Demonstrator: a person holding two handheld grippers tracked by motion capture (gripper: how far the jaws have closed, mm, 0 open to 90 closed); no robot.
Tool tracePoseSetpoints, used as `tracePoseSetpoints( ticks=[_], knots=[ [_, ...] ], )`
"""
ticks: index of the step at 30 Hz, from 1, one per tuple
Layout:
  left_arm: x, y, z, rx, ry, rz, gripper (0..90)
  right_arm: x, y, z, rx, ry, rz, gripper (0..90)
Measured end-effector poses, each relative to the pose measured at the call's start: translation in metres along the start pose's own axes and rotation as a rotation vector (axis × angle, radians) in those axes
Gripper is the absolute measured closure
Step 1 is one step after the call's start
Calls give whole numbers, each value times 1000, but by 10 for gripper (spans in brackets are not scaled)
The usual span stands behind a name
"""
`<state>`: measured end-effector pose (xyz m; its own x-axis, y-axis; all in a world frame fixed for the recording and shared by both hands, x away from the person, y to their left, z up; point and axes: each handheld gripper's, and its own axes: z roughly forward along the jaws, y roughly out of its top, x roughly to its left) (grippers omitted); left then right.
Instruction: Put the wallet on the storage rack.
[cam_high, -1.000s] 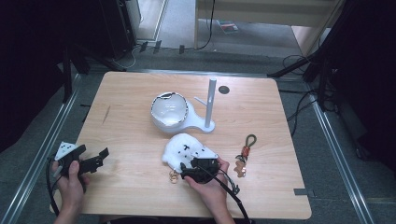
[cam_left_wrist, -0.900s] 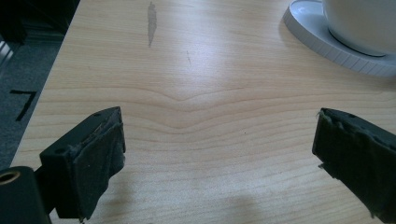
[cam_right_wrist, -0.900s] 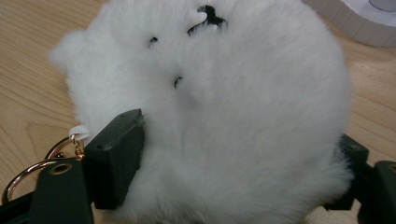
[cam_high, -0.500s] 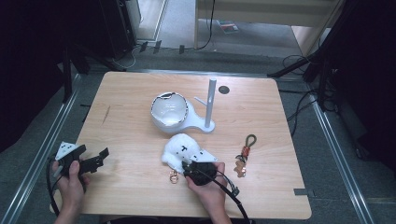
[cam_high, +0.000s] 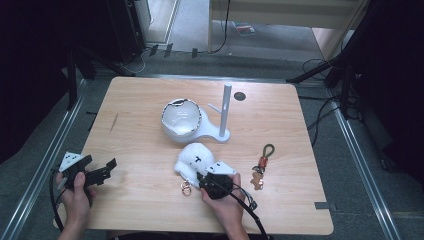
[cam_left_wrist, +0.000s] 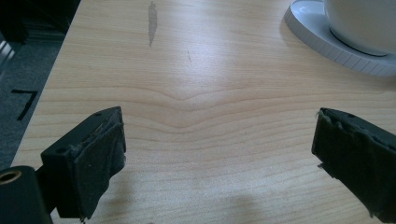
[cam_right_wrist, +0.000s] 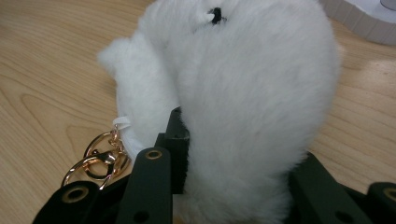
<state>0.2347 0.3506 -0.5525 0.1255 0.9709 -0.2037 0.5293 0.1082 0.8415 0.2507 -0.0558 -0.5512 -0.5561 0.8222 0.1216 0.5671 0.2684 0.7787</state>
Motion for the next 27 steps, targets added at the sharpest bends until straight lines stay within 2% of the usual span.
tracePoseSetpoints(
  ticks=[1, 7, 12, 15, 23, 27],
  knots=[
    [0, 0, 0, 0, 0, -1, 35, -1, 0, -1, -6, 4, 13, 695],
    [0, 0, 0, -1, -1, -2, 35, 0, 3, -8, -26, 12, 24, 735],
    [0, 0, 0, -2, -2, -3, 35, 2, 6, -15, -36, 6, 23, 735],
    [0, 0, 0, -2, -2, -4, 35, 1, 9, -19, -39, 26, 34, 736],
    [0, 0, 0, -1, 0, -2, 35, 0, 24, -32, -44, 39, 35, 736],
    [0, 0, 0, -1, 0, -3, 35, 0, 35, -37, -17, 52, 27, 736]
  ],
)
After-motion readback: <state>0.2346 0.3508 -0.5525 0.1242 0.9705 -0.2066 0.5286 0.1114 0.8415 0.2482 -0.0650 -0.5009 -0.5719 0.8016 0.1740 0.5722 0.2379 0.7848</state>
